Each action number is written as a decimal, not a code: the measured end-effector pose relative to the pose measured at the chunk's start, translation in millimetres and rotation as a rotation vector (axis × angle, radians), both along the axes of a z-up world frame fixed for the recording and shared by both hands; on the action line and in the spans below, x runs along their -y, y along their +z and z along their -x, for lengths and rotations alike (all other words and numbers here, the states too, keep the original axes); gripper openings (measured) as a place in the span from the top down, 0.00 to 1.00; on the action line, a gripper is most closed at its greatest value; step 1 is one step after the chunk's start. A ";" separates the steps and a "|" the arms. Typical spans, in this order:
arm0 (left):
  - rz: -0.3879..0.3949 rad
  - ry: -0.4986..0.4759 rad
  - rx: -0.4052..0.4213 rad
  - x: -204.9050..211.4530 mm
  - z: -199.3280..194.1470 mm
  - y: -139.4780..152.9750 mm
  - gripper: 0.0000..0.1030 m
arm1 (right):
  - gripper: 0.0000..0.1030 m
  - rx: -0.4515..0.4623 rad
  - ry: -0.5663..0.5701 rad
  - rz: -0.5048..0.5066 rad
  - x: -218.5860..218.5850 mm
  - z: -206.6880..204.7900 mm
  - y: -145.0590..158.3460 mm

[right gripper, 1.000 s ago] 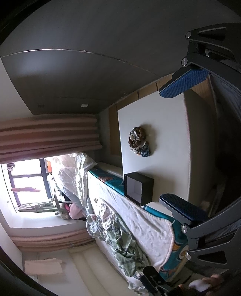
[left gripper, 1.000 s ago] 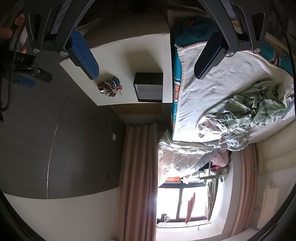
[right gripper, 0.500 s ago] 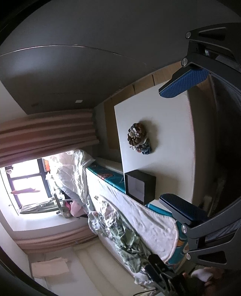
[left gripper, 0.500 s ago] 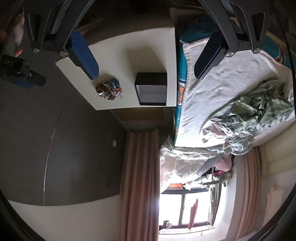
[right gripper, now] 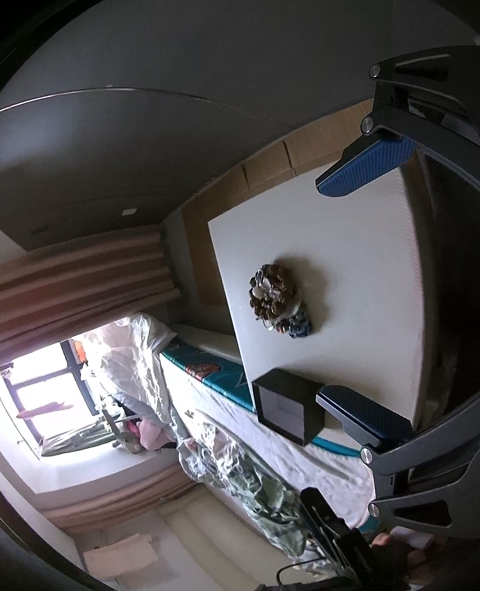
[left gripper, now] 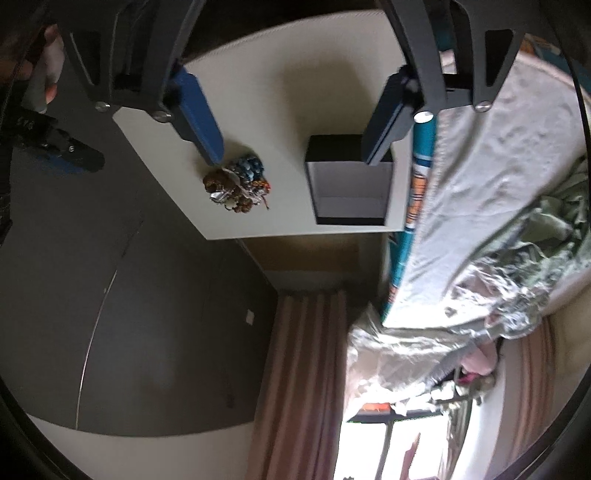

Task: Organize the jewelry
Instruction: 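Move the left tool onto the jewelry pile and close on it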

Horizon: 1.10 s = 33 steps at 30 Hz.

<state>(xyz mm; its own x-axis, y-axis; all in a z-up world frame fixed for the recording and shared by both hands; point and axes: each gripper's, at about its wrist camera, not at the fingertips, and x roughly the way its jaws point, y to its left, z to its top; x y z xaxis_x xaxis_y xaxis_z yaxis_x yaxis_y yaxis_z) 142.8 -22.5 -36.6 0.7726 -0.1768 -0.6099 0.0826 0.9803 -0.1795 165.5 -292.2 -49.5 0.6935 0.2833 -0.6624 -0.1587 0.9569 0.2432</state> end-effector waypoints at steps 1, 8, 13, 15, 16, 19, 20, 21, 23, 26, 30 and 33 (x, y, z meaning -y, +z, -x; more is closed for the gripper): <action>0.006 -0.010 -0.015 2.7 -7.9 -2.6 0.33 | 0.04 -0.011 0.000 -0.004 1.8 -6.2 -3.0; 0.017 -0.082 -0.091 24.4 -55.8 -16.9 0.54 | 0.16 -0.067 -0.008 -0.034 14.0 -47.0 -20.5; 0.052 -0.132 -0.145 37.6 -89.0 -24.8 0.66 | 0.22 -0.095 -0.011 -0.060 19.7 -69.6 -32.3; 0.064 -0.150 -0.161 42.5 -99.4 -28.0 0.69 | 0.25 -0.112 -0.013 -0.078 22.3 -76.5 -37.3; 0.068 -0.158 -0.171 45.1 -104.9 -30.0 0.69 | 0.25 -0.119 -0.018 -0.083 23.5 -79.7 -40.0; 0.075 -0.181 -0.197 52.6 -121.1 -36.5 0.73 | 0.25 -0.129 -0.029 -0.078 25.4 -87.3 -45.9; 0.078 -0.191 -0.209 55.3 -127.0 -39.2 0.76 | 0.26 -0.134 -0.034 -0.078 26.7 -89.5 -48.2; 0.080 -0.198 -0.219 57.6 -132.7 -41.6 0.76 | 0.26 -0.140 -0.038 -0.077 27.5 -91.2 -50.2; 0.086 -0.211 -0.236 61.1 -143.8 -45.5 0.77 | 0.26 -0.149 -0.047 -0.078 30.5 -95.1 -53.5; 0.084 -0.226 -0.262 66.8 -160.8 -52.0 0.77 | 0.27 -0.162 -0.059 -0.086 35.6 -99.1 -58.8; 0.088 -0.242 -0.298 71.2 -181.2 -62.8 0.77 | 0.27 -0.178 -0.075 -0.098 39.8 -105.4 -63.9; 0.069 -0.251 -0.325 77.7 -194.4 -70.0 0.77 | 0.27 -0.182 -0.085 -0.103 42.5 -108.6 -65.5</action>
